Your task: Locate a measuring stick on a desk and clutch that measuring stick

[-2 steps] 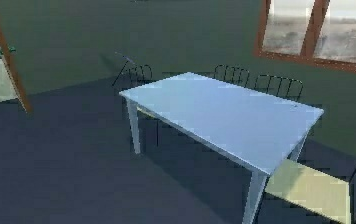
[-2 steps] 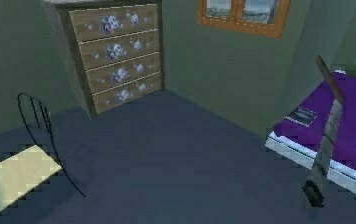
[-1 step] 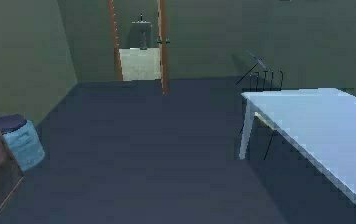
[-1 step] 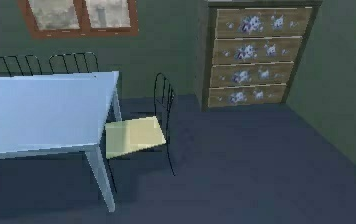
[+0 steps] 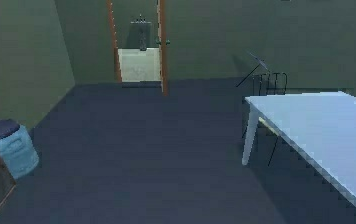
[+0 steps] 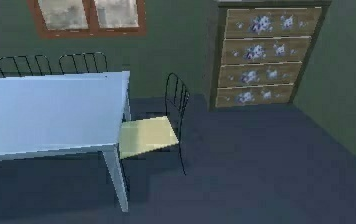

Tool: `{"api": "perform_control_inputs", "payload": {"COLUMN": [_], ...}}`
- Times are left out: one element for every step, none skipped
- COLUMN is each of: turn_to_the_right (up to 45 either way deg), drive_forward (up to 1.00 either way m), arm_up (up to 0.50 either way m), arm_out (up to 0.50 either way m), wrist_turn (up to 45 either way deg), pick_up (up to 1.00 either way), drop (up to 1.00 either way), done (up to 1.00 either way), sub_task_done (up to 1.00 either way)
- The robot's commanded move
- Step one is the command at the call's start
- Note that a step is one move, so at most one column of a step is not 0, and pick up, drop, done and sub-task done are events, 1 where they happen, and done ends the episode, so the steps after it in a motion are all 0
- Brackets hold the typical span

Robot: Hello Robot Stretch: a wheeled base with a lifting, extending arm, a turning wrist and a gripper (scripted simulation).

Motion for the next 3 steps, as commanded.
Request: {"api": "perform_control_inputs", "payload": {"turn_to_the_right": [-9.0,0.0,0.0], "drive_forward": [0.0,1.0,1.0], "arm_up": [0.0,0.0,0.0], "arm_out": [0.0,0.0,0.0], "wrist_turn": [0.0,0.0,0.0], "pick_up": [0.0,0.0,0.0], "drop": [0.0,0.0,0.0], "done": [0.0,0.0,0.0], "sub_task_done": [0.0,0.0,0.0]}}
